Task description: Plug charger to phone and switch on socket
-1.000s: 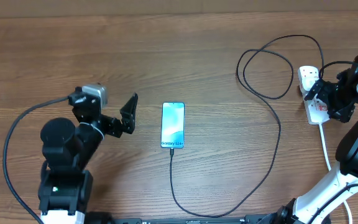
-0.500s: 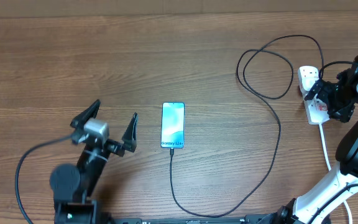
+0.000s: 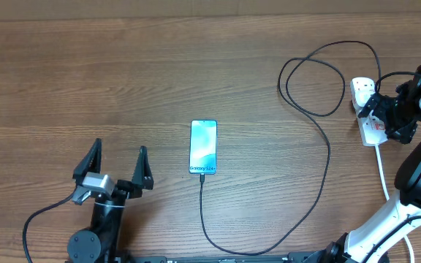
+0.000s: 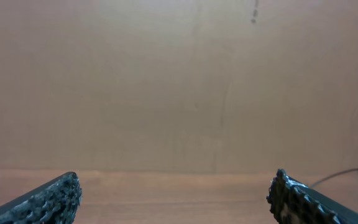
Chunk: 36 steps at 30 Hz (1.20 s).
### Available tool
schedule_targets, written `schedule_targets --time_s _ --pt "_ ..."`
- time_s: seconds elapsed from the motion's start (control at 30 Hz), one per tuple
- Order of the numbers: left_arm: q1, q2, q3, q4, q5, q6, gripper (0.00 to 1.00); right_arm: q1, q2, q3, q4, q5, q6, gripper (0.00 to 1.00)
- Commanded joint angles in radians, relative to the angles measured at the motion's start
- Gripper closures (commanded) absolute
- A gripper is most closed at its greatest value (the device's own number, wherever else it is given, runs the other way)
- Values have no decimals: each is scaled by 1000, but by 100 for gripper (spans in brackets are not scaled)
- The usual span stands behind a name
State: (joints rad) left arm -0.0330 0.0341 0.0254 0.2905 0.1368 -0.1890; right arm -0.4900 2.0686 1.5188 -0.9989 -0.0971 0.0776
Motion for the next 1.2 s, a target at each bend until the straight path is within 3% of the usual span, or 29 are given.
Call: schedule_targets --time_s 0.0,0.3,0.57,0.77,1.17 --pt "7 -30 -21 -2 -40 -21 0 3 7 26 2 -9 -4 0" --pt "15 -31 -21 -145 -44 12 0 3 7 26 2 -9 -4 0" --pt "15 -31 -21 -359 -44 148 0 3 7 26 2 -9 -4 0" --pt "15 -31 -21 -369 -88 217 1 3 7 26 2 -9 -4 0" --pt "21 -30 -21 -364 -66 219 1 3 7 26 2 -9 -4 0"
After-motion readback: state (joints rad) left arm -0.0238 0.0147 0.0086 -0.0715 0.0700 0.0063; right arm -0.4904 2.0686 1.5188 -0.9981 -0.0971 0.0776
